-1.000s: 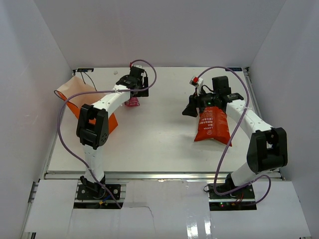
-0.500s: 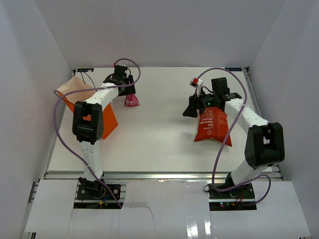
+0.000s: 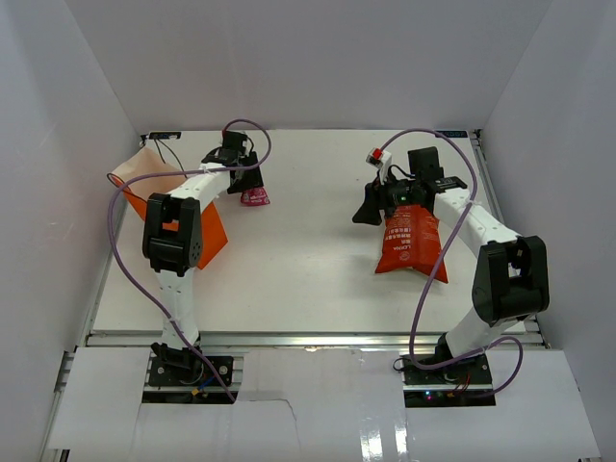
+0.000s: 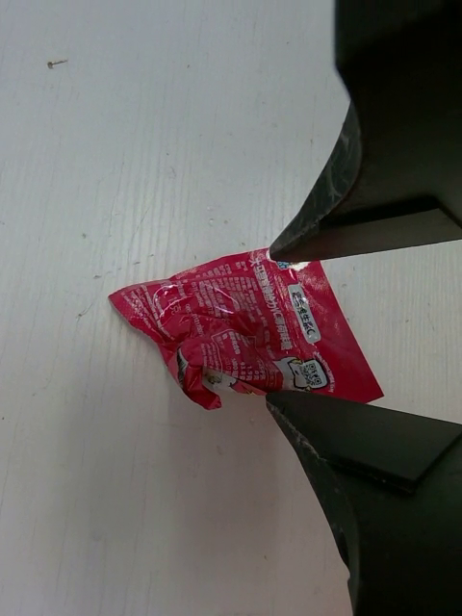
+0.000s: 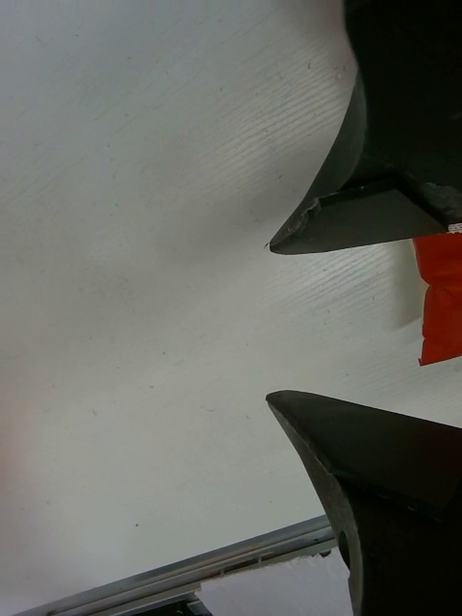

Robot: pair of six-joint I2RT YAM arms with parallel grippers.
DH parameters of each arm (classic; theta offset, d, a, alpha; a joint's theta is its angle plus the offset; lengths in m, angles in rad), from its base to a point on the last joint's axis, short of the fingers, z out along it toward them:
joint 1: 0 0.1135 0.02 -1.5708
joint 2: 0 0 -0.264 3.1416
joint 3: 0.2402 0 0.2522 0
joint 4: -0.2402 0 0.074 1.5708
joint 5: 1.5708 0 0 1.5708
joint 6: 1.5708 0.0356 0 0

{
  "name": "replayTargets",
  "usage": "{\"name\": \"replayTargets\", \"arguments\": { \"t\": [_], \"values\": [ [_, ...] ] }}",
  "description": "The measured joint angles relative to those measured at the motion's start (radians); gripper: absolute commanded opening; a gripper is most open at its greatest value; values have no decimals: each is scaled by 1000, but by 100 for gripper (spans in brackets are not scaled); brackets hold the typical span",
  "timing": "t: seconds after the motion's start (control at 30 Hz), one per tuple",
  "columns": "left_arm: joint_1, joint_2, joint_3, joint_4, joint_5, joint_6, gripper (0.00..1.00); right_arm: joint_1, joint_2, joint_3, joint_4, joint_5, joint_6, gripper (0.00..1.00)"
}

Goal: Place the snacks into the paper bag

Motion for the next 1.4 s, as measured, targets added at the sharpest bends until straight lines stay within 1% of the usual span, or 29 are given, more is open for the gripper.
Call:
{"name": "replayTargets", "arguments": {
  "t": [0.23,0.53,0.67,0.8,0.97,1.2,1.4],
  "values": [
    [0,0,-17,-2,26,0,66,0,-3,5,-20,0,0,65],
    [-1,22,-18,-43,-40,12,66,0,-45,5,-24,0,0,65],
    [-2,32,-18,-58,-48,22,63,0,-55,5,-24,0,0,65],
    [-8,40,-18,-63,-50,31,63,0,-55,5,-25,0,0,65],
    [-14,40,-18,-60,-52,42,69,0,-60,5,-25,0,0,65],
    [-14,18,-18,-47,-46,80,81,0,-60,5,-25,0,0,65],
    [-14,14,-15,-34,-81,91,82,0,-60,5,-25,0,0,65]
  ]
}}
